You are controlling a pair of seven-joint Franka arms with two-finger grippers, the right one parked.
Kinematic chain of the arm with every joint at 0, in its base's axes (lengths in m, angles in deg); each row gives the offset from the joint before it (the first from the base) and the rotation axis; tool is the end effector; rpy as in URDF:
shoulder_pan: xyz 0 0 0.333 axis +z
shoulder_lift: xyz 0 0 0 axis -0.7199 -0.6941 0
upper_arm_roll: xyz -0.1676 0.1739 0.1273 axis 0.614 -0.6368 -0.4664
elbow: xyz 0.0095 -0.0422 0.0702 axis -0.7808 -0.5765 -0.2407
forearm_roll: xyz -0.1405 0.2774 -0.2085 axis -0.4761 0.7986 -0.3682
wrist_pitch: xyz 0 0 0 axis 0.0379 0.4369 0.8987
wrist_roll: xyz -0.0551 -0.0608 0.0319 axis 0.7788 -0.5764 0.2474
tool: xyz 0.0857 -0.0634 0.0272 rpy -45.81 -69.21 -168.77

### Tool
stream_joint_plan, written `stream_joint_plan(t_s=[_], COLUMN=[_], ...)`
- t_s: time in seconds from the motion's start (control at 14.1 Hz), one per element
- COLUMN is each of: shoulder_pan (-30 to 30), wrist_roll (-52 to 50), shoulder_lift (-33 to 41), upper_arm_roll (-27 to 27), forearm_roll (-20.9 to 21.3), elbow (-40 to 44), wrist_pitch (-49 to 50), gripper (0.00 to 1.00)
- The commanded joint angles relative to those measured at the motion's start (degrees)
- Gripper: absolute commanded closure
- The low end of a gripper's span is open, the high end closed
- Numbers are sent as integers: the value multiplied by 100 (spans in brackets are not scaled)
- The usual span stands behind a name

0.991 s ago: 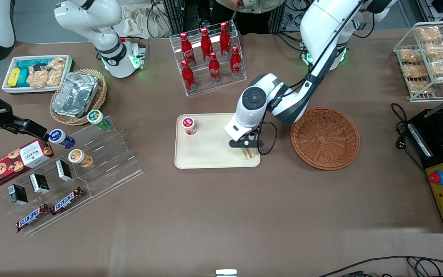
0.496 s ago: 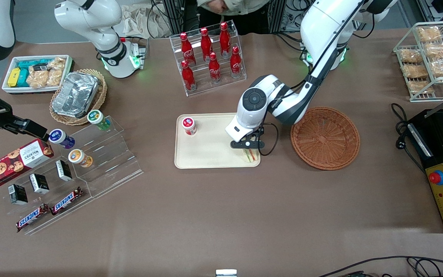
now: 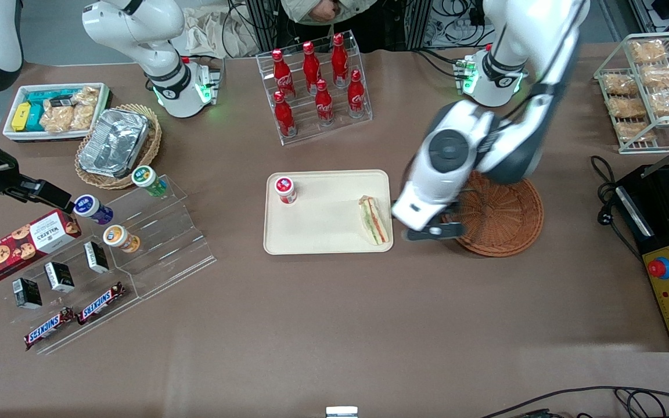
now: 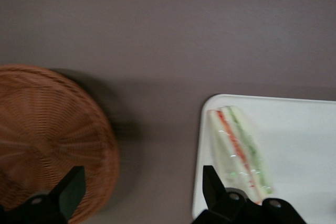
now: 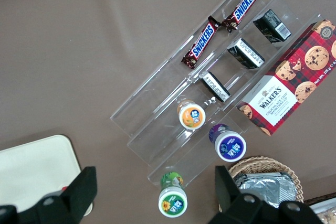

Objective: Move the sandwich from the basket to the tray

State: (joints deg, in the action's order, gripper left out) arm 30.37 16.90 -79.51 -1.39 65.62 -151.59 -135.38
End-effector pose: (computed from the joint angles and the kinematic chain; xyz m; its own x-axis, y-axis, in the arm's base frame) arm 0.5256 -0.2870 0.3587 0.9957 0.0711 -0.0595 0.0678 -0.9961 -0.0565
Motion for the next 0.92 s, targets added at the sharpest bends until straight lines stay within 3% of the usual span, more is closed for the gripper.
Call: stream_joint_plan(t_s=[0.0,0.35,0.5,0.71,0.85], shoulder_pan=[484,1399,1671,1752,1752], wrist_roll=[462,1744,2123,2212,2238], shoulder_lift=[438,1132,1282,1458,1432], upper_arm_roll=[37,19,37,11,-16], forearm_roll=[76,129,348,691,570], elbow=[11,2,2,-24,11], wrist_pitch=[382,750,830,935,1146], gripper=[1,1,1,1,1])
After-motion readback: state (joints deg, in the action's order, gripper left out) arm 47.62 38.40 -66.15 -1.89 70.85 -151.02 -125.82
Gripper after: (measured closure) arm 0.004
